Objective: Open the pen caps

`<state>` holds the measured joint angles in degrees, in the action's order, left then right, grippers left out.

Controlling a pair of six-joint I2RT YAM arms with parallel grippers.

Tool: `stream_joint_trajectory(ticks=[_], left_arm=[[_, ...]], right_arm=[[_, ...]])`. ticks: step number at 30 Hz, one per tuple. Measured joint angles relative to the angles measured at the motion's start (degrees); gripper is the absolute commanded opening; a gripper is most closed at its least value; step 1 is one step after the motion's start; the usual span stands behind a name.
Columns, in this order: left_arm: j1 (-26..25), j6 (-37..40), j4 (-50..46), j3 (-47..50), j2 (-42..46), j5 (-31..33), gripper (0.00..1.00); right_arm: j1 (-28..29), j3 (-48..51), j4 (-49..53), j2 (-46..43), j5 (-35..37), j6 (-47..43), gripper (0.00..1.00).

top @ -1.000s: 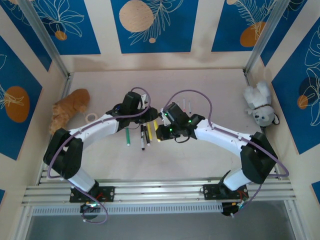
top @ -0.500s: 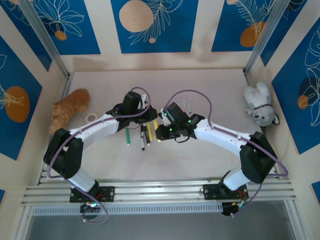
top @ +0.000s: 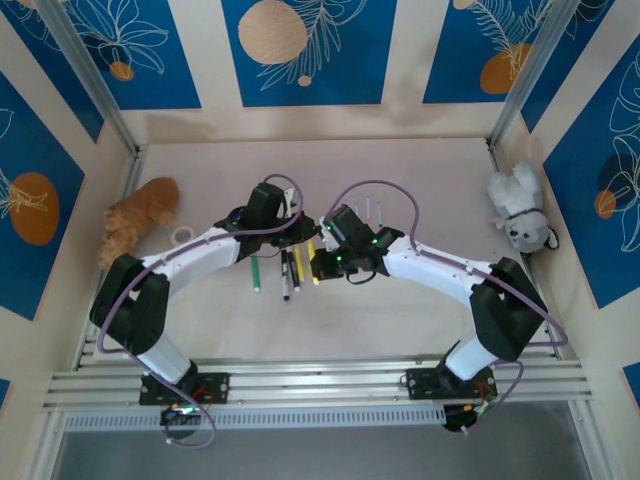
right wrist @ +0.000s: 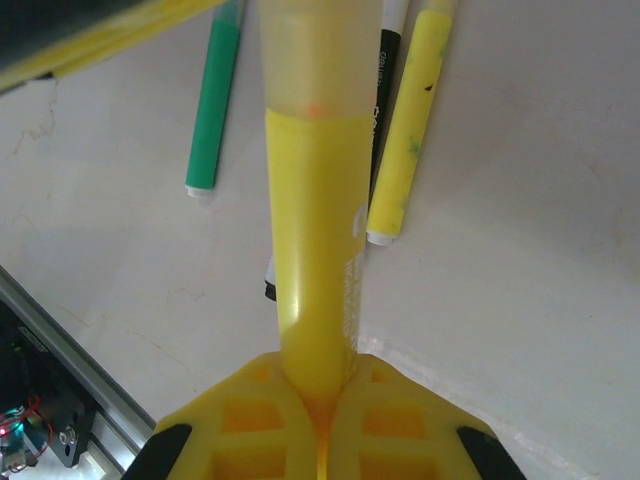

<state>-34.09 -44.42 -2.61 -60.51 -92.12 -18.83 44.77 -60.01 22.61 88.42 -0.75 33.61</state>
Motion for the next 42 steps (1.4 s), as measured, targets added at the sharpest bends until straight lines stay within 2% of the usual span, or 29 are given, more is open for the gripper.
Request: stream_joint_trajectory(ticks=[4, 14, 18, 23, 26, 28, 30, 42], left_arm=[[0.0, 0.2, -0.2, -0.1, 0.0, 0.0, 0.18], [0.0, 0.2, -0.3, -0.2, 0.0, 0.0, 0.14], [0.0, 0.4, -0.4, -0.2, 0.0, 0.0, 0.23], [-0.1, 0.4, -0.4, -0.2, 0.0, -0.3, 0.22], [-0.1, 0.4, -0.4, -0.2, -0.3, -0.3, 0.17], [-0.1, 0.5, -0.5, -0.2, -0.6, -0.3, 0.05], [-0.1, 0.7, -0.9, -0.2, -0.7, -0.3, 0.00], [0.5, 2.0, -5.4, -1.8, -0.6, 0.9, 0.00]], right_arm=[[0.0, 0.0, -0.2, 0.0, 0.0, 0.0, 0.00], [0.0, 0.0, -0.3, 0.0, -0.2, 0.0, 0.00], [0.0, 0.0, -0.3, 0.0, -0.2, 0.0, 0.00], [-0.2, 0.0, -1.0, 0.0, -0.2, -0.1, 0.00], [-0.2, 0.0, -1.2, 0.2, -0.2, -0.1, 0.00], [-0.2, 0.0, -1.1, 0.6, -0.3, -0.1, 0.00], [-0.2, 0.0, -1.0, 0.8, -0.4, -0.1, 0.00], [1.0, 0.4, -1.9, 0.8, -0.5, 0.0, 0.00]])
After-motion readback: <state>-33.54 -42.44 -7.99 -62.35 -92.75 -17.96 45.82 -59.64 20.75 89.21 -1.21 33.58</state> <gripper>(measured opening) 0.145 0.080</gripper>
